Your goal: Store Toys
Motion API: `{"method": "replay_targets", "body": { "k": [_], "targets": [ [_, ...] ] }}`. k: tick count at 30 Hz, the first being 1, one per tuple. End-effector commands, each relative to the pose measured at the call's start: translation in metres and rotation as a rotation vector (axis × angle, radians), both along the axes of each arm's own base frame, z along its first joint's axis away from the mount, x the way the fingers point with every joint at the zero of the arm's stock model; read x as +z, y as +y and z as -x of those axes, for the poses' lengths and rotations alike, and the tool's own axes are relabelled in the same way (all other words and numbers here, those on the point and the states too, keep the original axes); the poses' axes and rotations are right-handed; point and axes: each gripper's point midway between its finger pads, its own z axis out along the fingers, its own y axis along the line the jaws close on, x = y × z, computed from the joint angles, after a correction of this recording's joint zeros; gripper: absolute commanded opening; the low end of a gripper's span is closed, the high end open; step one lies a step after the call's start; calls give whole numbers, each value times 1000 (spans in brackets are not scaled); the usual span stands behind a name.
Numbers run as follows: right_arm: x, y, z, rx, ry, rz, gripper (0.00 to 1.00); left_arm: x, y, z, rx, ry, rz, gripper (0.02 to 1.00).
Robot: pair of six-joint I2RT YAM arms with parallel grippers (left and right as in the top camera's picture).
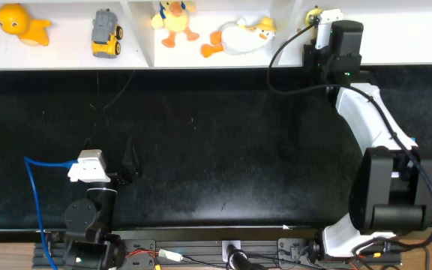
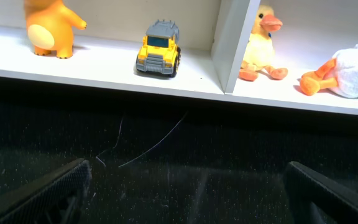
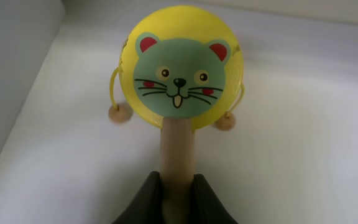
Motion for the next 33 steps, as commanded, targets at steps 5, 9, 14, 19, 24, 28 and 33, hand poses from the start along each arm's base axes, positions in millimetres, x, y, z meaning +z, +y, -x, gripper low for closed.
{"method": "replay_targets", "body": {
  "k": [5,9,14,19,24,28,33],
  "targets": [
    [-13,1,-3,-44,19,-68,367,1,0,0,-6,-10,-16,998],
    [-1,1,0,-79,4,-113,936,1,0,0,-6,-10,-16,998],
    [28,-2,14,-97,-10,-108,998,1,0,0,-6,-10,-16,998],
    [46,-25,59,-283,71,-104,998,1,0,0,-6,-10,-16,998],
    [71,-46,138,-587,161,-212,996,1,0,0,-6,-10,-16,998],
    [84,-57,200,-834,204,-383,998,1,0,0,-6,-10,-16,998],
    [86,-90,255,-1105,228,-460,998,1,0,0,-6,-10,-16,998]
  ]
}}
